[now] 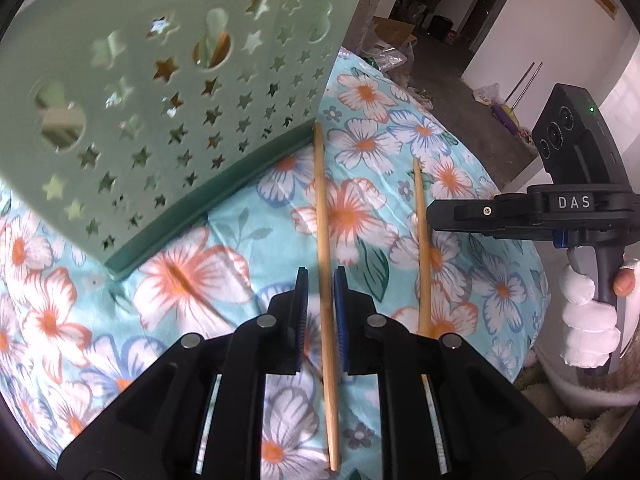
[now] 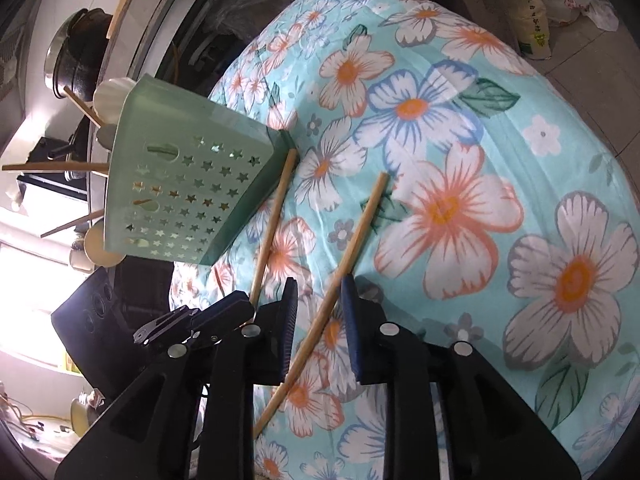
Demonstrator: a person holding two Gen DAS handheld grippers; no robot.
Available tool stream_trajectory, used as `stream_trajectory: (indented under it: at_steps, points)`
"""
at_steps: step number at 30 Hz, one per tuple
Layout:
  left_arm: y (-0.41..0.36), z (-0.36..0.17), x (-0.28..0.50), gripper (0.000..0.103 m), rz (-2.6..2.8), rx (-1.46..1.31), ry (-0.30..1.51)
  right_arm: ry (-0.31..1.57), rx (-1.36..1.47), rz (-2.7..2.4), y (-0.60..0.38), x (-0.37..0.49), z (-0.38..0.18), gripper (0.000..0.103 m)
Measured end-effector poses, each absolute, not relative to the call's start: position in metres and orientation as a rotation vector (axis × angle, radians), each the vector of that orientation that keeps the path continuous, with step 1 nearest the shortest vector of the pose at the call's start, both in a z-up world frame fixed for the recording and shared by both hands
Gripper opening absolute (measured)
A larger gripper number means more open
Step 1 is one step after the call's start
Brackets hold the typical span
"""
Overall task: Organize utensils
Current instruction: 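Close the right tool on the other chopstick while the left tool holds its chopstick, then lift the held chopsticks with both tools and carry them above the green holder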
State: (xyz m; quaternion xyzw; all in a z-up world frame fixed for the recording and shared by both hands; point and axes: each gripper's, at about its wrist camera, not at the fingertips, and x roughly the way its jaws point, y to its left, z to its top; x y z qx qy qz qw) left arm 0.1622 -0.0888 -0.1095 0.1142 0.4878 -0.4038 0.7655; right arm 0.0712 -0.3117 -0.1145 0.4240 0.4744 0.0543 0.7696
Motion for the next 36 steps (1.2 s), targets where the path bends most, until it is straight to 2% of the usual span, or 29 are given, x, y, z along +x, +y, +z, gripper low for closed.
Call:
stream_trajectory:
  at_steps: [12,15,19,22,36]
  points:
    - [-0.129,-0.119,0.191,0.012,-0.909,0.328,1.048,1.036,1.003,0.083,-0.322,0.091,-0.132,0.022]
    - [-0.134,-0.119,0.196,0.012,-0.912,0.327,1.045,1.026,1.036,0.083,-0.325,0.092,-0.136,0.019]
    - [-0.140,-0.119,0.201,0.011,-0.913,0.319,1.036,1.018,1.071,0.073,-0.331,0.089,-0.141,0.009]
    - [-0.140,-0.118,0.201,0.007,-0.907,0.325,1.025,1.008,1.098,0.078,-0.334,0.086,-0.143,0.009]
    - [-0.130,-0.086,0.176,0.005,-0.940,0.281,0.969,0.911,1.077,0.104,-0.339,0.066,-0.115,0.009]
